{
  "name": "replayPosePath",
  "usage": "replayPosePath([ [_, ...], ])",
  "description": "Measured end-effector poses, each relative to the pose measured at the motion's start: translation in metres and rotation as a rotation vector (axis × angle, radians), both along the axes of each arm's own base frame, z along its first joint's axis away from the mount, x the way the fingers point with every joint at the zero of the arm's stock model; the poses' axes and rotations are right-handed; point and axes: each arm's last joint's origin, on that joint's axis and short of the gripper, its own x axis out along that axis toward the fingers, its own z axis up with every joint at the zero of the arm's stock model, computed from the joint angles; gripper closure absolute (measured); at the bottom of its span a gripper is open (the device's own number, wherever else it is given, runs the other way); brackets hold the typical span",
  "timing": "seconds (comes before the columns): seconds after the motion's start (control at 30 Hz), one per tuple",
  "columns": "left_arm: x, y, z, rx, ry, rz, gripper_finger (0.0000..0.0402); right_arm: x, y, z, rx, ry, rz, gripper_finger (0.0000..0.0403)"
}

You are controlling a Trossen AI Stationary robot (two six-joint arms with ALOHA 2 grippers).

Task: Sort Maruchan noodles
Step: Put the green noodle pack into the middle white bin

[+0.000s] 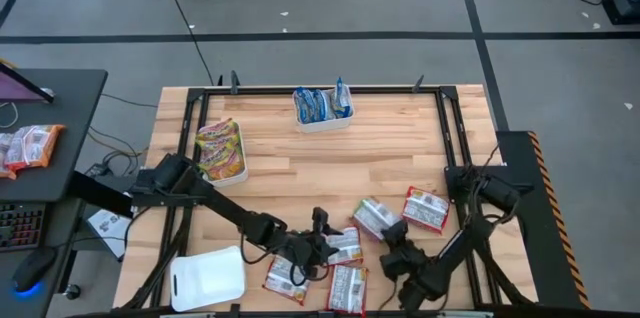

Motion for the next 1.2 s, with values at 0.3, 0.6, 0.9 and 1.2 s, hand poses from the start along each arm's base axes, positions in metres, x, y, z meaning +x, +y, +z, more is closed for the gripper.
replayPosePath([
  [0.3,0.028,0.014,0.033,0.154,-0.017,0.063,0.0125,0.04,-0.005,0.051,0.146,-0.082,-0.109,0.0397],
  [0.6,0.034,0.019,0.036,0.277,0.079,0.003,0.013,0.062,-0.01,0.111,0.218,-0.231,-0.174,0.0398],
  [0.9,0.039,0.03,0.038,0.262,0.059,0.091,0.0133,0.075,0.003,0.144,0.277,-0.315,-0.098,0.0399],
  [1.2,0.027,0.035,0.046,0.165,0.154,0.081,0.0229,0.077,0.006,0.146,0.303,-0.339,-0.096,0.0359],
])
